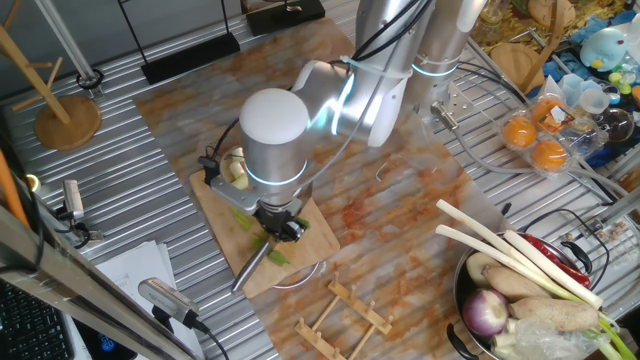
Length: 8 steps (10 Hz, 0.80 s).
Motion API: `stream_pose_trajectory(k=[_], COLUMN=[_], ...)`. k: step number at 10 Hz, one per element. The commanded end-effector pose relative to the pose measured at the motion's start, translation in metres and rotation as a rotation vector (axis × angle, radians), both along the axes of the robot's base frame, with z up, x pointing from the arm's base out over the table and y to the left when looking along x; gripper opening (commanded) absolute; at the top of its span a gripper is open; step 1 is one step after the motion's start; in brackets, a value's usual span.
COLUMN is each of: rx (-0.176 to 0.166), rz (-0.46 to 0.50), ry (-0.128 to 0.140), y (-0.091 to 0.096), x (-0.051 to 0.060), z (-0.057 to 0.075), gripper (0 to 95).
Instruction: Chop the scallions
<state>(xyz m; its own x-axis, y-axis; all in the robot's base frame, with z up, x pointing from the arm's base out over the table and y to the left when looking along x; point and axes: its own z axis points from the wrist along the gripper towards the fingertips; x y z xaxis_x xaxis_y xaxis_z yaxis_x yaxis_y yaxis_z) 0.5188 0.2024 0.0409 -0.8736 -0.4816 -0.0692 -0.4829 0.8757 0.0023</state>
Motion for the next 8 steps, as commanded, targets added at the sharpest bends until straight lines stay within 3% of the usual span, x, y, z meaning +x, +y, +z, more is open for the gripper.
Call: stream_pose_trajectory(k=[1, 4, 6, 8], rx=[0.002, 0.023, 0.029, 0.048], rz=[-0.003, -0.019, -0.025, -0.036], ry=[-0.021, -0.022, -0.015, -0.024], y=[0.0, 0.006, 0.009, 0.012], x=[-0.002, 0.016, 0.023, 0.029], z=[-0.008, -0.001, 0.003, 0.0], gripper=[0.0, 0.0, 0.0, 0.0])
